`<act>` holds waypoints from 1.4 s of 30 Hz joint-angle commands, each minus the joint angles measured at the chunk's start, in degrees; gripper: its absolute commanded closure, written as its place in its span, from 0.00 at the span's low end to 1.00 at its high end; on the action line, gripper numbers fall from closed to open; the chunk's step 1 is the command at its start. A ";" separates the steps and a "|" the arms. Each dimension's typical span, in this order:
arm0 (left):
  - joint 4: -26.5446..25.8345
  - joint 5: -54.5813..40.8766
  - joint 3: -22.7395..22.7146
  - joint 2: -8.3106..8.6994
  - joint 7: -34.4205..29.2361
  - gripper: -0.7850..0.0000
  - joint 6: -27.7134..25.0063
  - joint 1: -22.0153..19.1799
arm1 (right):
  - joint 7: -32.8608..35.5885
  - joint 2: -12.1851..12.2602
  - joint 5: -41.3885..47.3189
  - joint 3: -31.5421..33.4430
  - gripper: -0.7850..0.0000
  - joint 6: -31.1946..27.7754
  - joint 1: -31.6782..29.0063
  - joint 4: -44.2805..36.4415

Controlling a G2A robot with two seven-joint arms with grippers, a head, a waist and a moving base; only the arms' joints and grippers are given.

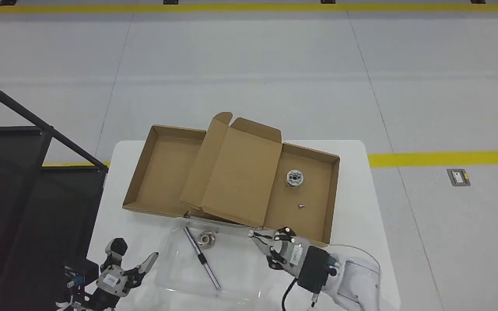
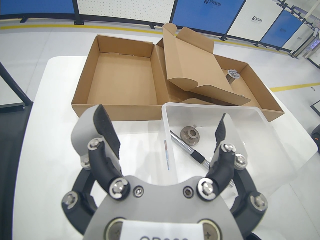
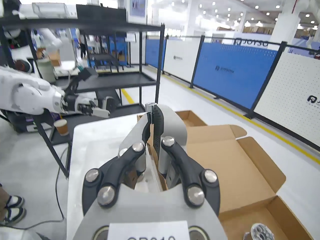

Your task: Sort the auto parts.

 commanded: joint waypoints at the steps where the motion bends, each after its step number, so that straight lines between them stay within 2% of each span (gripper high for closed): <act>1: 0.00 0.00 0.00 0.00 0.00 0.00 0.00 0.00 | -6.99 0.43 0.87 1.45 1.00 -3.59 0.73 1.97; 3: 0.00 0.00 0.00 0.00 0.00 0.00 0.00 0.00 | -10.84 0.84 -0.17 2.24 1.00 -5.99 1.45 3.61; 5: 0.00 0.00 0.00 0.00 0.00 0.00 0.00 0.00 | -9.49 1.12 -2.34 3.43 1.00 -3.30 1.28 5.12; 7: 0.00 0.00 0.00 0.00 0.00 0.00 0.00 0.00 | 0.16 0.94 -4.19 4.96 1.00 7.71 -0.31 4.88; 11: 0.00 0.00 0.00 0.00 0.00 0.00 0.00 0.00 | 19.49 0.32 -3.21 3.60 1.00 17.59 -2.18 0.76; 16: 0.00 0.00 0.00 0.00 0.00 0.00 0.00 0.00 | 38.69 -0.21 -2.94 2.89 1.00 24.57 0.59 2.82; 20: 0.00 0.00 0.00 0.00 0.00 0.00 0.00 0.00 | 49.46 -0.64 -4.12 1.50 1.00 26.98 4.83 7.67; 24: 0.00 0.00 0.00 0.00 0.00 0.00 0.00 0.00 | 55.42 -0.84 -1.17 0.92 1.00 23.30 9.15 13.77; 34: 0.00 0.00 0.00 0.00 0.00 0.00 0.00 0.00 | 61.46 -1.86 -0.47 -2.91 1.00 24.11 16.60 23.96; 37: 0.00 0.00 0.00 0.00 0.00 0.00 0.00 0.00 | 61.91 -2.05 0.15 -3.47 0.85 24.02 17.63 25.33; 40: 0.00 0.00 0.00 0.00 0.00 0.00 0.00 0.00 | 61.93 -2.11 0.33 -3.75 0.76 24.00 18.12 25.96; 42: 0.00 0.00 0.00 0.00 0.00 0.00 0.00 0.00 | 61.79 -2.11 0.43 -3.78 0.76 23.92 18.18 26.08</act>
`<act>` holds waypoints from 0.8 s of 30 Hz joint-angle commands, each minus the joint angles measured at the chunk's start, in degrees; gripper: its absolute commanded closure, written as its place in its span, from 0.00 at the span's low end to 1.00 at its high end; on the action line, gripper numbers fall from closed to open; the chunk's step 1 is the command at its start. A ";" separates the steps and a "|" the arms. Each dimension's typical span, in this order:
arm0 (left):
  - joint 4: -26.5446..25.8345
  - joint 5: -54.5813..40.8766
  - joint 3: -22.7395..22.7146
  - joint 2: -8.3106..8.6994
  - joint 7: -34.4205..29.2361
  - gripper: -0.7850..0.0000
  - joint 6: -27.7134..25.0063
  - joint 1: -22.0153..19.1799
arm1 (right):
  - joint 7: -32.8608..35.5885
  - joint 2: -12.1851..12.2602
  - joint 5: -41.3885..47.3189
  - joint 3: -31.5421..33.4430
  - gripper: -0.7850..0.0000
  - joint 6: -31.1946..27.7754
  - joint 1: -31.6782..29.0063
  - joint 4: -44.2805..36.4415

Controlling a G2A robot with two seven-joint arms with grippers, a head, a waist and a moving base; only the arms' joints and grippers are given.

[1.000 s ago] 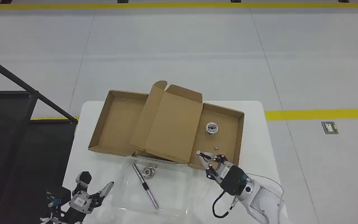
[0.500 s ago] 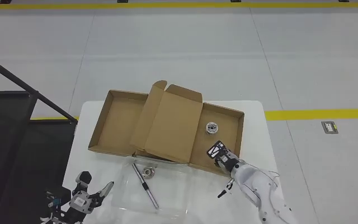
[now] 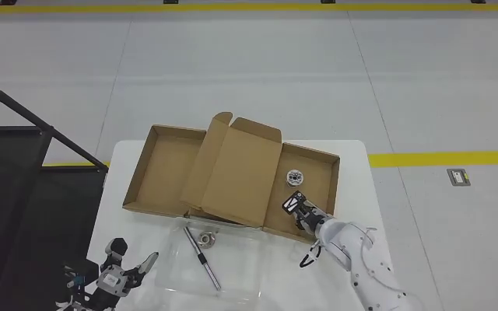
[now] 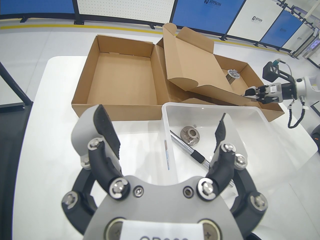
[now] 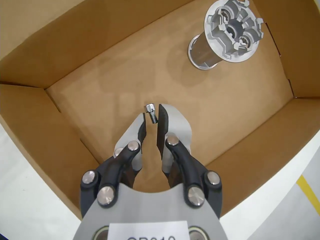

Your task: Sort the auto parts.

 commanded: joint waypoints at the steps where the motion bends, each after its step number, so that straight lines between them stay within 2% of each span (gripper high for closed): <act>1: 0.00 0.00 0.00 0.00 0.00 0.00 0.00 0.00 | -0.14 0.02 0.09 0.00 0.76 -0.11 -0.02 -0.01; 7: 0.00 0.00 0.00 0.00 0.00 0.00 0.00 0.00 | -3.62 0.46 -0.25 1.03 0.69 -0.12 -2.54 -3.94; 14: -1.37 0.08 -0.37 0.01 0.19 0.00 -0.24 0.00 | -14.31 1.96 -2.56 4.86 0.50 -1.63 -12.18 -15.98; 17: -3.51 2.15 -1.90 0.21 0.91 0.00 -2.36 1.21 | -20.86 2.66 -4.06 6.59 0.04 -2.70 -17.03 -21.44; 18: -4.06 2.88 -2.31 0.27 1.08 0.00 -2.85 1.40 | -22.40 2.82 -4.46 6.91 0.00 -3.13 -18.06 -22.53; 24: -9.27 14.68 -5.23 1.10 1.16 0.00 -8.08 2.26 | -37.15 4.10 -7.93 9.56 0.00 -6.37 -26.14 -30.10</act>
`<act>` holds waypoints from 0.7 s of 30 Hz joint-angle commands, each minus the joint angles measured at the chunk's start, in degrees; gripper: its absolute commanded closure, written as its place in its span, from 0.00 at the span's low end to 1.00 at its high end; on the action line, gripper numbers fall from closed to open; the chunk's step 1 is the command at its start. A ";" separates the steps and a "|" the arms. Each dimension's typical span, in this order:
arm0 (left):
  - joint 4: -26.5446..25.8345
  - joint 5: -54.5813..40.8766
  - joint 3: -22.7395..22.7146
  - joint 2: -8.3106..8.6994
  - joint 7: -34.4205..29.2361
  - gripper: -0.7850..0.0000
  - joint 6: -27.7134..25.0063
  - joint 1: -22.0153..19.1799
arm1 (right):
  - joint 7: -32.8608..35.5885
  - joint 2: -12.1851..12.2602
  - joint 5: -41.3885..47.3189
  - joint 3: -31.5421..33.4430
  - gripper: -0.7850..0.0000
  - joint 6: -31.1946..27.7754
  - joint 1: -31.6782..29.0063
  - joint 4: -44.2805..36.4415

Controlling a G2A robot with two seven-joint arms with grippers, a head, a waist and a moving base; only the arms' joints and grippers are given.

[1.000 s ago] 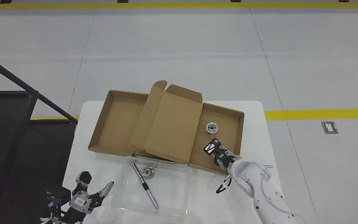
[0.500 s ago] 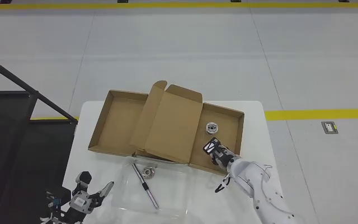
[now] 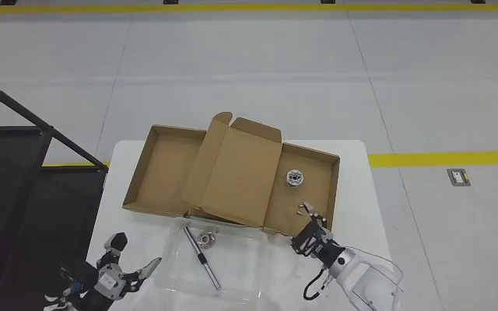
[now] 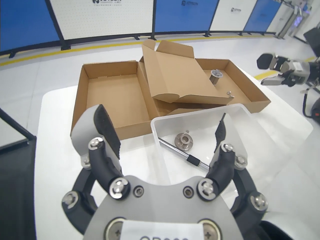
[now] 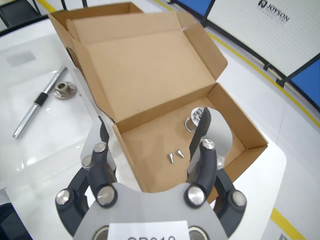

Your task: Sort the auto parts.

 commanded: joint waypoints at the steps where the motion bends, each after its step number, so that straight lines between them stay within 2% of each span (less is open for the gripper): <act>1: -1.99 5.50 -0.83 0.33 -0.41 0.00 -1.64 0.09 | -5.36 0.42 -1.11 0.70 0.00 -1.76 -2.14 -1.62; 6: -7.94 16.45 -1.63 1.05 -2.15 0.00 -3.70 -0.35 | -15.65 1.52 -5.09 2.18 0.00 -6.11 -6.22 -3.58; 13: -15.37 31.81 2.38 1.94 -5.95 0.00 -5.75 -2.02 | -25.35 3.23 -13.25 2.83 0.00 -13.00 -9.33 -3.45; 19: -18.32 39.66 5.31 2.86 -7.56 0.00 -10.92 -5.06 | -35.60 4.76 -18.10 4.29 0.00 -16.07 -12.30 -3.88; 21: -18.38 38.20 6.05 2.76 -7.80 0.00 -8.88 -6.11 | -36.67 4.96 -18.69 4.51 0.00 -16.40 -12.57 -3.74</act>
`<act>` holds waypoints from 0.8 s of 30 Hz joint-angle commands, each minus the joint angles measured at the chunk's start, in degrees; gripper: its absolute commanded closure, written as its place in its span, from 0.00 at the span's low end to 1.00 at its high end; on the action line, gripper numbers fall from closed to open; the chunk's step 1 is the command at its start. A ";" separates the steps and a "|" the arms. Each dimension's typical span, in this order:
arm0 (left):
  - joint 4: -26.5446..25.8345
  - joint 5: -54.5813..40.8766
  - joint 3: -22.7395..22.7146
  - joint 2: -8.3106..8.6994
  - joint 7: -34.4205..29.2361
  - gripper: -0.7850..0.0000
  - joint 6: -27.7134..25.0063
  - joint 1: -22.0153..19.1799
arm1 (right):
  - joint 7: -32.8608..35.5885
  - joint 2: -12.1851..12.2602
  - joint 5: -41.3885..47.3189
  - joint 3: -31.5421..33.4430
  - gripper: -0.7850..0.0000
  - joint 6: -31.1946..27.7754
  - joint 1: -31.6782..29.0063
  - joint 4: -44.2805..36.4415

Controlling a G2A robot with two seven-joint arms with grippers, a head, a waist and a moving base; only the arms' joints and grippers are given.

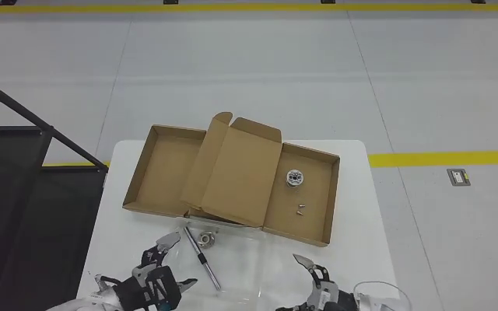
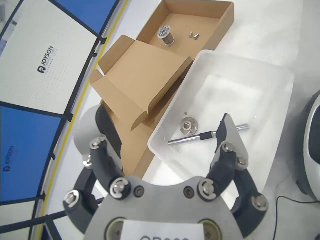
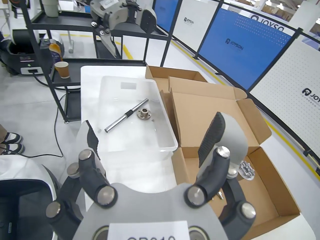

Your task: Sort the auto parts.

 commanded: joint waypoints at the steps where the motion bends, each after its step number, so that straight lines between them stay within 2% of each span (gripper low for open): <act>1: 0.09 -1.34 0.31 -0.10 -0.09 0.00 1.75 -0.49 | -0.07 0.02 -0.03 0.02 0.00 -0.02 0.00 0.03; 12: -0.27 -0.44 0.73 -0.01 -0.08 0.00 0.77 -0.39 | -0.07 0.02 -0.03 0.02 0.00 -0.02 0.00 0.03; 17: -0.97 10.99 4.64 1.20 1.32 0.00 -4.63 -2.55 | 1.25 -0.04 6.64 0.01 0.00 -0.98 2.14 3.12; 20: -0.92 18.07 7.18 2.26 3.34 0.00 -9.81 -4.64 | -1.53 0.38 8.18 0.68 0.00 -2.43 2.60 4.06; 24: 0.32 26.84 10.26 3.59 5.79 0.00 -12.61 -8.01 | -5.38 1.08 8.09 2.03 0.00 -4.03 2.54 4.52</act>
